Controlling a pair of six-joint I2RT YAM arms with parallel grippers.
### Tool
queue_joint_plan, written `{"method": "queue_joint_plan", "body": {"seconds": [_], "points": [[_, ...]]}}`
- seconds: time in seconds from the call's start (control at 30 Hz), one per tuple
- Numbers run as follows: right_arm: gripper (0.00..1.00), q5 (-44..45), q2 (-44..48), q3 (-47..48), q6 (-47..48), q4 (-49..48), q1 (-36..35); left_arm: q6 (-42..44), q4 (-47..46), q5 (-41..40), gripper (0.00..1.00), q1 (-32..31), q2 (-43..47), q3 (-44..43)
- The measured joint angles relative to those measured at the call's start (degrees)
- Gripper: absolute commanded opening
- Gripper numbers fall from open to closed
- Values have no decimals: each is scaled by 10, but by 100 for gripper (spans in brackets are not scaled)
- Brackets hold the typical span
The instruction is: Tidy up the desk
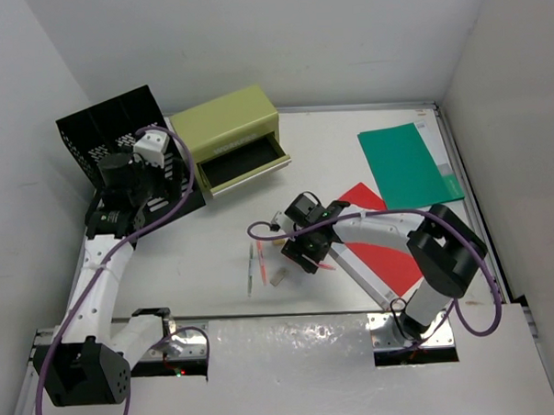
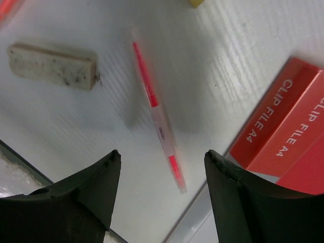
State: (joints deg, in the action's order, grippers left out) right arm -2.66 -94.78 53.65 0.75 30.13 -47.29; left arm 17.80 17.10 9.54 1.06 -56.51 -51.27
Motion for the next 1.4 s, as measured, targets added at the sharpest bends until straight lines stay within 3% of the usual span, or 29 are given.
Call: {"method": "queue_joint_plan", "body": {"seconds": [0.07, 0.3, 0.47, 0.73, 0.9, 1.07, 1.27, 1.4], "points": [[64, -1, -2, -8, 8, 2, 0, 0, 0, 2, 86, 0, -1, 0], [39, 9, -27, -26, 21, -7, 3, 0, 1, 8, 86, 0, -2, 0], [0, 3, -31, -26, 27, -24, 7, 2, 1, 10, 86, 0, -2, 0], [0, 55, 19, -61, 39, -35, 7, 4, 4, 12, 86, 0, -2, 0], [0, 82, 141, -56, 79, -31, 9, 3, 4, 21, 86, 0, -4, 0], [0, 76, 224, 12, 164, -118, 9, 4, 11, 37, 86, 0, -15, 1], [0, 60, 65, 220, 362, -207, 9, 24, 49, 49, 84, 0, -19, 1], [0, 45, -79, 348, 497, -185, 9, 49, 87, 56, 84, 0, -8, 1]]}}
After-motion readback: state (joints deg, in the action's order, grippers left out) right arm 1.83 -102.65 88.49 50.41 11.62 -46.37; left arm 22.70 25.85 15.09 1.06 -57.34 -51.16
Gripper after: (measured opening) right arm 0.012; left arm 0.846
